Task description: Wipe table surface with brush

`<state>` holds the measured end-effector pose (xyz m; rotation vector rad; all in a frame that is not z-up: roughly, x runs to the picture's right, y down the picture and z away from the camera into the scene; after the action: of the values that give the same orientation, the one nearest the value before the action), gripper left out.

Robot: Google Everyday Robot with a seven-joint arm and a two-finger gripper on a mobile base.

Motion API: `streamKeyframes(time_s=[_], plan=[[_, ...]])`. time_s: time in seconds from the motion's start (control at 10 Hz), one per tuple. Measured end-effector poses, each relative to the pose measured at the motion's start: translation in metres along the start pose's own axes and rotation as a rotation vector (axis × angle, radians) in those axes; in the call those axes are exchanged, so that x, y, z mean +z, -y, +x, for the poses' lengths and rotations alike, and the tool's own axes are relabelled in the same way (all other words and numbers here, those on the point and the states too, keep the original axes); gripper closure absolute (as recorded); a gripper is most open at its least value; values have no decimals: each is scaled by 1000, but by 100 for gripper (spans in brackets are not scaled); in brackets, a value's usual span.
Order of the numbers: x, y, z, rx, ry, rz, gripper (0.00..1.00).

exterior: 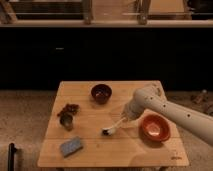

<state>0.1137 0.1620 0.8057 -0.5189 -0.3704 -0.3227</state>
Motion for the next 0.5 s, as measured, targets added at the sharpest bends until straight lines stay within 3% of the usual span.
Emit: streamKeyframes(time_s=[0.2,0.5], plan=[[-1,6,-1,-4,-93,-3,100],[-1,15,11,12,-134,-7,100]])
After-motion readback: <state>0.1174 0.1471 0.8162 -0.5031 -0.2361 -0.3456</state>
